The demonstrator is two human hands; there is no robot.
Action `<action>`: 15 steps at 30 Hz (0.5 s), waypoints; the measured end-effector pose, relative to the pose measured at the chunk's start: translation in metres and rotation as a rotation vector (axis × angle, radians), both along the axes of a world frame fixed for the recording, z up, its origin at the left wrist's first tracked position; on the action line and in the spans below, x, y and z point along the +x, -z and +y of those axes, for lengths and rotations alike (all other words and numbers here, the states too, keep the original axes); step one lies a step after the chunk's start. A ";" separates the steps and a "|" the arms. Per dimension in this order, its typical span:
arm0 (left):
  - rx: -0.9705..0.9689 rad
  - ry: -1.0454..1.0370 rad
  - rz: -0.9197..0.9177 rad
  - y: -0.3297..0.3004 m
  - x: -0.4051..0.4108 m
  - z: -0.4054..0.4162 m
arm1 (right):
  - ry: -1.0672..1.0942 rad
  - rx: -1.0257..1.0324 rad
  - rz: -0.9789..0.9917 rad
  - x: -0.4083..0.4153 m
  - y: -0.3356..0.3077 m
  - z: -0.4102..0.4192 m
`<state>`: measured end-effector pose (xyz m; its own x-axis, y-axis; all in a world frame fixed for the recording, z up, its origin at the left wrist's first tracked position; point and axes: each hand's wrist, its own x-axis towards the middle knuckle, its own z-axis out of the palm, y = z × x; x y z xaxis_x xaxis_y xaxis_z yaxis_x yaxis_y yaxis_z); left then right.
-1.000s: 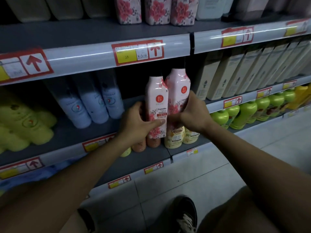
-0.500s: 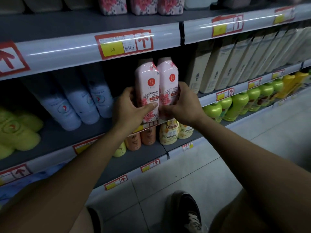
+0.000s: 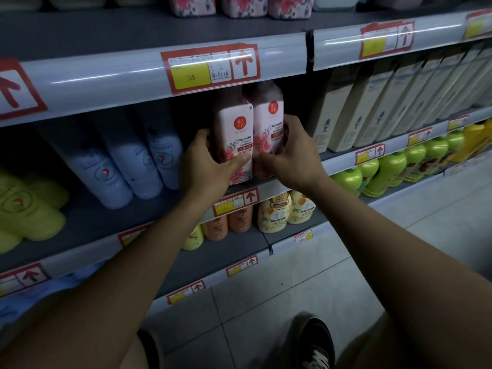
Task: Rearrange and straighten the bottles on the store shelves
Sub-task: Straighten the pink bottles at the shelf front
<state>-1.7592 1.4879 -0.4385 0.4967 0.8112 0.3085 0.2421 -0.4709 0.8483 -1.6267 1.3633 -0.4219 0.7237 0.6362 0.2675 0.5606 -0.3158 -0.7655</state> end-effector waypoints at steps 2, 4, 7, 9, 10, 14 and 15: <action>-0.001 -0.009 0.010 0.003 0.003 0.003 | 0.006 0.030 0.032 -0.001 0.009 0.004; -0.004 -0.020 0.027 0.005 0.005 0.006 | 0.006 0.035 0.044 0.001 0.017 0.007; -0.002 -0.037 0.049 0.010 0.010 0.008 | -0.001 0.035 0.055 0.008 0.024 0.010; 0.000 -0.047 0.063 0.013 0.014 0.008 | -0.015 0.043 0.051 0.012 0.027 0.012; 0.003 -0.053 0.065 0.015 0.016 0.007 | -0.021 0.048 0.050 0.013 0.028 0.013; -0.002 -0.079 0.052 0.022 0.020 0.006 | -0.042 0.051 0.046 0.018 0.033 0.018; 0.001 -0.080 0.046 0.024 0.020 0.006 | -0.049 0.049 0.046 0.019 0.034 0.018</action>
